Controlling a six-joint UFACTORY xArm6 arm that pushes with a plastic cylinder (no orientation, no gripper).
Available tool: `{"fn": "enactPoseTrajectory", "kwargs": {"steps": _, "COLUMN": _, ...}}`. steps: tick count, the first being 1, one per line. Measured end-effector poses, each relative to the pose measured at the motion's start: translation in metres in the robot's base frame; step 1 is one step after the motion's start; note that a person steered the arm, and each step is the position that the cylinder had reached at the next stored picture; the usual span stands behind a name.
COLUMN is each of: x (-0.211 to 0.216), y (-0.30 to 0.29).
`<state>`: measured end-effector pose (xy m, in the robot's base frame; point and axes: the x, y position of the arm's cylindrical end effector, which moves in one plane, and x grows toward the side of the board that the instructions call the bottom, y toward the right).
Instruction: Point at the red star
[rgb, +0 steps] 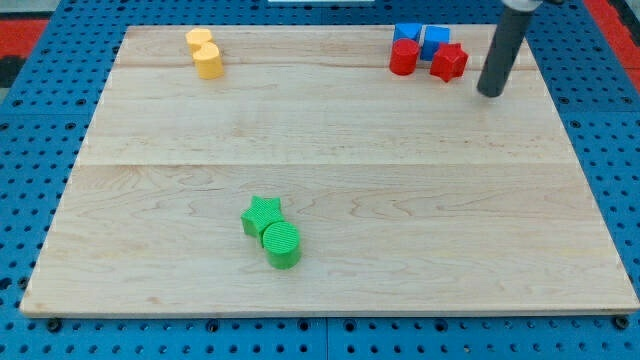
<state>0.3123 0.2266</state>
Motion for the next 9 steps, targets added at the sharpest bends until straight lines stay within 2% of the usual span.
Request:
{"fn": "enactPoseTrajectory", "kwargs": {"steps": 1, "x": -0.041, "y": 0.002}}
{"fn": "enactPoseTrajectory", "kwargs": {"steps": 3, "x": -0.05, "y": -0.048}}
{"fn": "enactPoseTrajectory", "kwargs": {"steps": 4, "x": -0.061, "y": -0.002}}
{"fn": "enactPoseTrajectory", "kwargs": {"steps": 7, "x": -0.114, "y": -0.019}}
{"fn": "enactPoseTrajectory", "kwargs": {"steps": 8, "x": -0.118, "y": -0.025}}
{"fn": "enactPoseTrajectory", "kwargs": {"steps": 9, "x": -0.108, "y": 0.015}}
